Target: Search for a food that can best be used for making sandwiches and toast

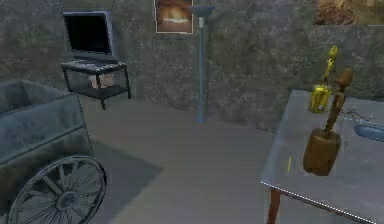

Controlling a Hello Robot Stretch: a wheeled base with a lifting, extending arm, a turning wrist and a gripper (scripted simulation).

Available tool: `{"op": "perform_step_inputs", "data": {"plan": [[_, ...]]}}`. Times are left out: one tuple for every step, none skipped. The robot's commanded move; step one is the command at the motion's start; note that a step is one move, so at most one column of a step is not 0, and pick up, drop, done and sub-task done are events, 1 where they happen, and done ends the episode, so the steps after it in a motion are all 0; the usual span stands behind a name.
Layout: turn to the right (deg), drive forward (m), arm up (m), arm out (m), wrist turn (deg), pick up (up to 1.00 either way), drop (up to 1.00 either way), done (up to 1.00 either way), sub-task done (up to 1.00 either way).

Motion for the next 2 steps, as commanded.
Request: {"op": "perform_step_inputs", "data": {"plan": [[-45.0, 0.00, 0.00, 0.00, 0.0, 0.00, 0.00, 0.00, 0.00], [-45.0, 0.00, 0.00, 0.00, 0.0, 0.00, 0.00, 0.00, 0.00]]}}
